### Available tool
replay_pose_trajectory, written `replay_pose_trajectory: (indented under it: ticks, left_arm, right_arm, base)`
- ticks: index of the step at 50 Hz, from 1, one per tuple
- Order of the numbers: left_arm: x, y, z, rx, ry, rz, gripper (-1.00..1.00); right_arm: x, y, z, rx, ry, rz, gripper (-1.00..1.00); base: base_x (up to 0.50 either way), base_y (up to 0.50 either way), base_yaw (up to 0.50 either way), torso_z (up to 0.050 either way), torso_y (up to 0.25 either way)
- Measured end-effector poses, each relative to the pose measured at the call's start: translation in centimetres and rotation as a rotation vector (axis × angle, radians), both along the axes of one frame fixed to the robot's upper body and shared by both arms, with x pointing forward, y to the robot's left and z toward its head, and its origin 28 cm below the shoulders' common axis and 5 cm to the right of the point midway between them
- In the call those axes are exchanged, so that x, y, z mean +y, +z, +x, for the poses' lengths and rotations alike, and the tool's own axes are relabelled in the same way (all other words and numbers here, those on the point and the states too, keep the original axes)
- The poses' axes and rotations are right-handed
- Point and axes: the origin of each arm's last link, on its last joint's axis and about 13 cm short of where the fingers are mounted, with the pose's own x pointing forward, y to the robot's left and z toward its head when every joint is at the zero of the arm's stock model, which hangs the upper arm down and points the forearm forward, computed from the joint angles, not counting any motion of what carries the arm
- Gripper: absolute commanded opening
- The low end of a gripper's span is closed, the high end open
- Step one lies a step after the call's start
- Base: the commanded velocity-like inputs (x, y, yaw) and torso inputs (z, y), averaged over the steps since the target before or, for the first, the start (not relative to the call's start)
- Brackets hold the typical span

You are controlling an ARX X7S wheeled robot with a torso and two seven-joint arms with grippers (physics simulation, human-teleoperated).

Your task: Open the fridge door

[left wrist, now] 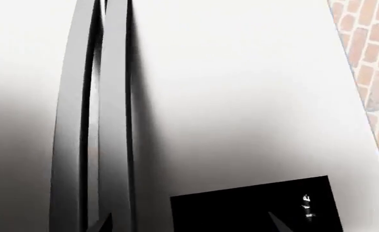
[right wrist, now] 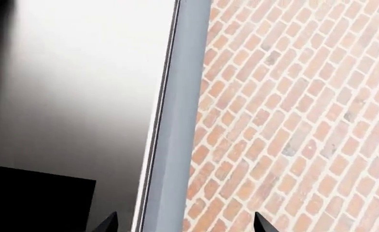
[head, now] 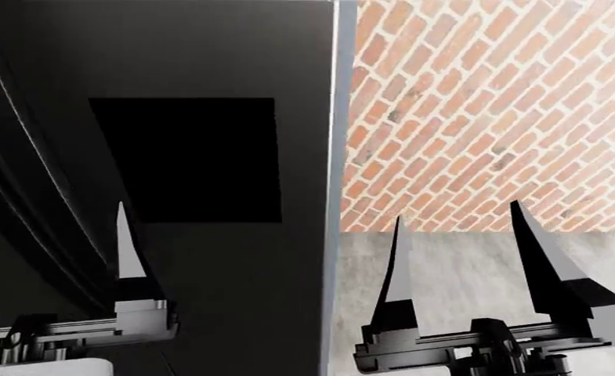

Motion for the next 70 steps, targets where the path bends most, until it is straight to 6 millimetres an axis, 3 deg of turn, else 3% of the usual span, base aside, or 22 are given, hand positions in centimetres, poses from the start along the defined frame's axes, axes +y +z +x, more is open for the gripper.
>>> replay_pose_trajectory:
  ticks: [60,70]
  left_arm:
    - [-0.01,-0.07,0.1,0.014,-0.009,-0.012,1.0]
    - [0.02,-0.1,0.13,0.018,-0.008,-0.012,1.0]
  right_arm:
    - [0.08,-0.02,-0.04,0.002,0.009,-0.007,1.0]
    - [0.03,-0.03,-0.04,0.0,0.02,0.018,1.0]
  base:
    - [0.0,0.5,0.0,0.0,0.0]
    - [-0.19,-0.18,0.0,0.0,0.0]
